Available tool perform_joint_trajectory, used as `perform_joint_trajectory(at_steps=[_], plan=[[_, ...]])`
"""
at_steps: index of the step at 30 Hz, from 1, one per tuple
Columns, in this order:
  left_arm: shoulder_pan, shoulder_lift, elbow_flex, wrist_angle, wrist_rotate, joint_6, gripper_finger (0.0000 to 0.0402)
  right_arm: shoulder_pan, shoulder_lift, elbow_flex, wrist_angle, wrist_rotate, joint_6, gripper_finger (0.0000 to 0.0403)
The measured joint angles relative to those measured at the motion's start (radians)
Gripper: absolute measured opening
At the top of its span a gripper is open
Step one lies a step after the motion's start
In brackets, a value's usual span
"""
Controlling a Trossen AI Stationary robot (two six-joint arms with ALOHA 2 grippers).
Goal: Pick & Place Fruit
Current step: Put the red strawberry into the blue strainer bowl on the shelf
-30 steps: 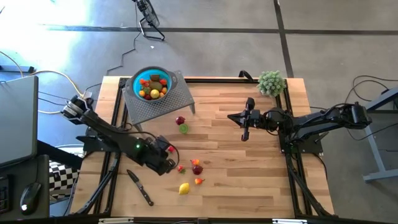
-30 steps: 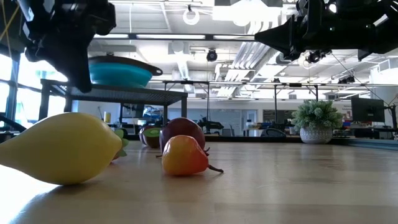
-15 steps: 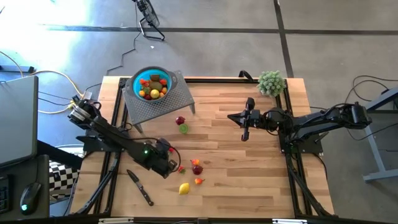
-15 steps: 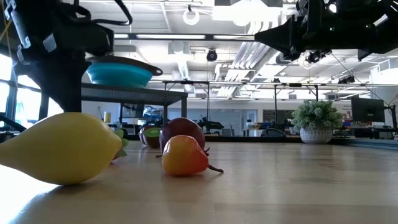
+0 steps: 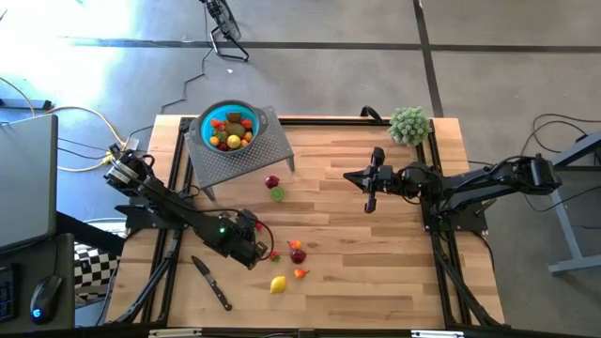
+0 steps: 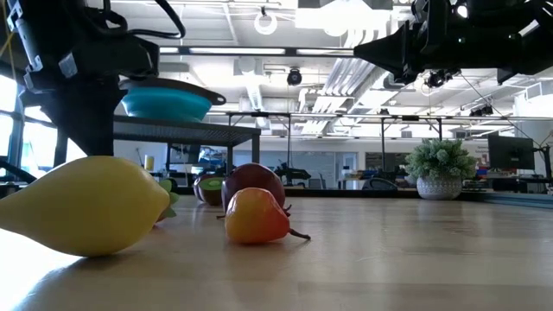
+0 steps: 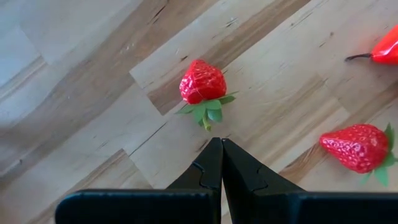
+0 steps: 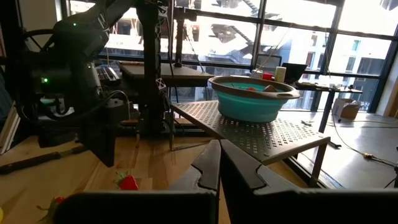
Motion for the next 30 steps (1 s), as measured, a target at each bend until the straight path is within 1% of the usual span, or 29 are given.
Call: perform_joint_trajectory(at_steps=[3,15,17,20,30], plan=[[0.0,0.0,0.0,-0.001,-0.006,0.041,0.0002,0.0,0.0,0.0,0.0,0.0,0.0,0.0002],[0.0,0.0,0.0,-0.017,-0.008,0.041,0.0002,0.0,0.0,0.0,0.0,0.0,0.0,0.0002],[0.0,0.0,0.0,-0.019,-0.008,0.039,0.0007,0.0,0.0,0.0,0.0,0.0,0.0,0.0002],[0.0,0.0,0.0,-0.031,-0.008,0.022,0.0029,0.0,0.0,0.0,0.0,0.0,0.0,0.0002],[0.001,0.0,0.0,-0.035,-0.023,-0.046,0.0133,0.0,0.0,0.0,0.0,0.0,0.0,0.0002]])
